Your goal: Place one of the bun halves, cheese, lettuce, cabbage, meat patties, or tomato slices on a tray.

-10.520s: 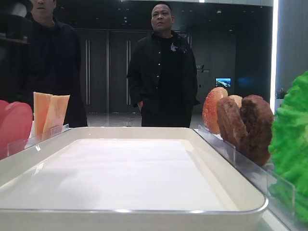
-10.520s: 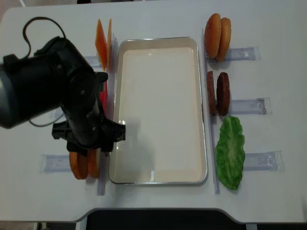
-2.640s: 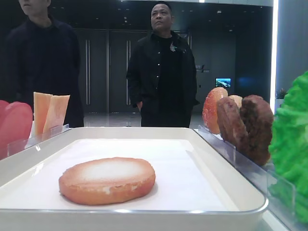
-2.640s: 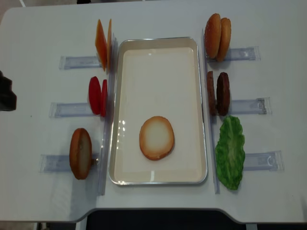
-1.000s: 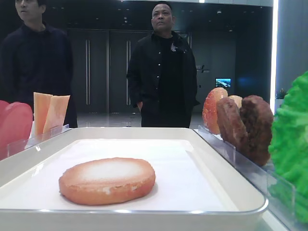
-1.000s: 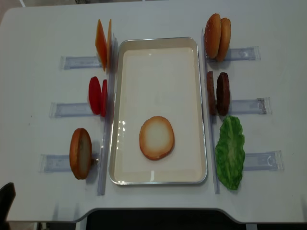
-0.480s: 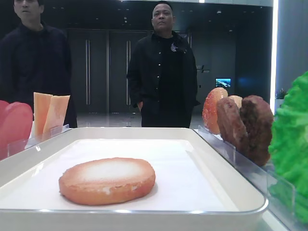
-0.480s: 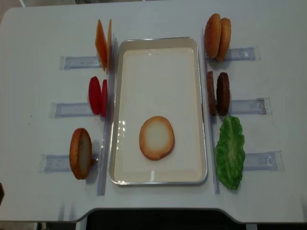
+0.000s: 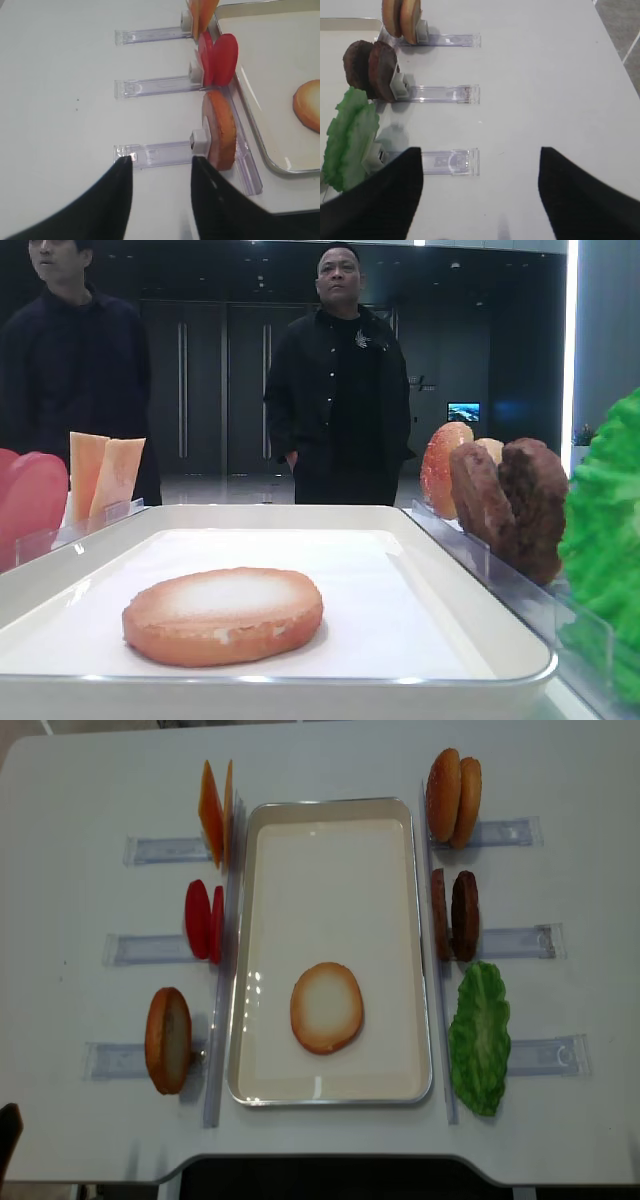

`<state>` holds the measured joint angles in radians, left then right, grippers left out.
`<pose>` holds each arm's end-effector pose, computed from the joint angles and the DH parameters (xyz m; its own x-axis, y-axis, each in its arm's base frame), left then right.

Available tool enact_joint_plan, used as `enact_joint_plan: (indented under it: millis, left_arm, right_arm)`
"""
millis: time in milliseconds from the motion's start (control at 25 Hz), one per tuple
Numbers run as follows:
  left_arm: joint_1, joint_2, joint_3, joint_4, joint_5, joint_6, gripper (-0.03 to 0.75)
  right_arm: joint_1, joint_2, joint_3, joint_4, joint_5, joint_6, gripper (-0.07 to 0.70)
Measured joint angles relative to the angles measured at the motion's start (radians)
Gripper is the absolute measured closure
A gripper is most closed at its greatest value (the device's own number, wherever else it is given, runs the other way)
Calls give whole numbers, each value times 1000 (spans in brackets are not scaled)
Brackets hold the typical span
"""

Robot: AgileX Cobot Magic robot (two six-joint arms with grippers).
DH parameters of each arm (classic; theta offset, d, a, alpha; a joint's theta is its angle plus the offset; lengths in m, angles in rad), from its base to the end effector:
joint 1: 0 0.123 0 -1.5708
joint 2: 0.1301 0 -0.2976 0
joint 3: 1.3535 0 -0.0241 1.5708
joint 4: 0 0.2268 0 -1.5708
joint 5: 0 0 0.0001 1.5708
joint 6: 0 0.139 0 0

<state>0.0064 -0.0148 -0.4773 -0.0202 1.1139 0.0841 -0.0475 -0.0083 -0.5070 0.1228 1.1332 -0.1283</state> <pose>0.0005 -0.0025 0.2307 -0.5073 0.0719 -0.8588 0.0474 0.9973 0.0554 -0.0022 0.0155 0.2379 -0.4979 -0.0519 -0.8657 -0.0866 0.9962 -0.0099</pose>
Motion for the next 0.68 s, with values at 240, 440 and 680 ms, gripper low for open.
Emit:
enact_joint_plan:
  millis: [240, 440, 680]
  left_arm:
    - [-2, 0, 0, -1, 0, 1, 127]
    - [-2, 0, 0, 36, 0, -56, 31]
    - [-2, 0, 0, 40, 0, -59, 24]
  right_arm:
    - [0, 0, 0, 0, 0, 0, 162]
    - [0, 0, 0, 0, 0, 0, 162]
    - [0, 0, 0, 0, 0, 0, 162]
